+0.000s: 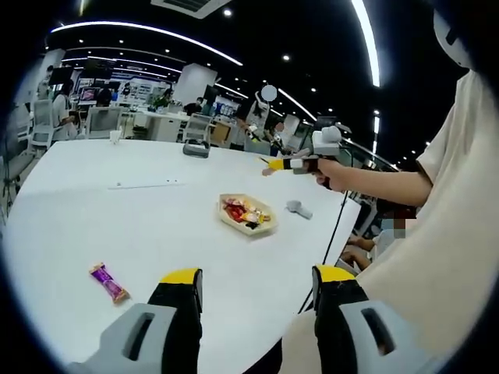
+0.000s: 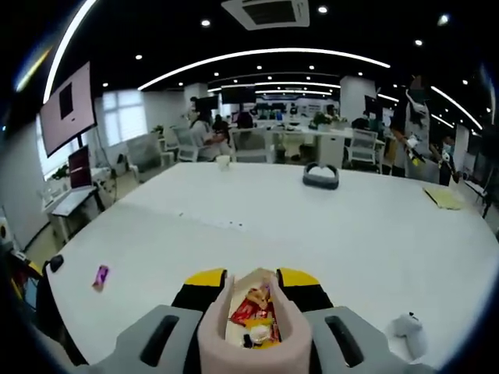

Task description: Place the target food into the container with the food tongs after gripping and lifting it, then release it inside without dropping or visibly crushing the food.

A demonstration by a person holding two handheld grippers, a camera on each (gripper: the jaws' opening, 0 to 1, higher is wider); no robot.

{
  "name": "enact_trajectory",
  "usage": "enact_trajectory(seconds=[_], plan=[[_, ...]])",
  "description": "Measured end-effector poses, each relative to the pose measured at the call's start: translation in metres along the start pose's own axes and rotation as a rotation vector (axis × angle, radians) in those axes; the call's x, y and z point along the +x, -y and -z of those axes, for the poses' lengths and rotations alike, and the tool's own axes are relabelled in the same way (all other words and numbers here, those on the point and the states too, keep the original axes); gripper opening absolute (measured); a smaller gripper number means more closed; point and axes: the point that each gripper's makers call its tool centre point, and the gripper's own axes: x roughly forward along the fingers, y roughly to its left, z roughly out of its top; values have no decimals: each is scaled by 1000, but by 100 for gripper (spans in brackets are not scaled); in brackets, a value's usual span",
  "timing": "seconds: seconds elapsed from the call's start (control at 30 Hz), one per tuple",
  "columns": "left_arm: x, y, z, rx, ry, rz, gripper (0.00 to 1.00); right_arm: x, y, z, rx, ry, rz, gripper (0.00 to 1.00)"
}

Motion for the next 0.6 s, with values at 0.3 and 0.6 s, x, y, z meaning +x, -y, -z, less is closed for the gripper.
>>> enact_trajectory(seconds=[0.3,0.6], plan=[[-9,-1,0,6,4,-11,56,10,-45,15,28,-28,-79,25],[-26,-11,8,-12,8,-37,56,26,-95,21,-2,-63,-168,25]])
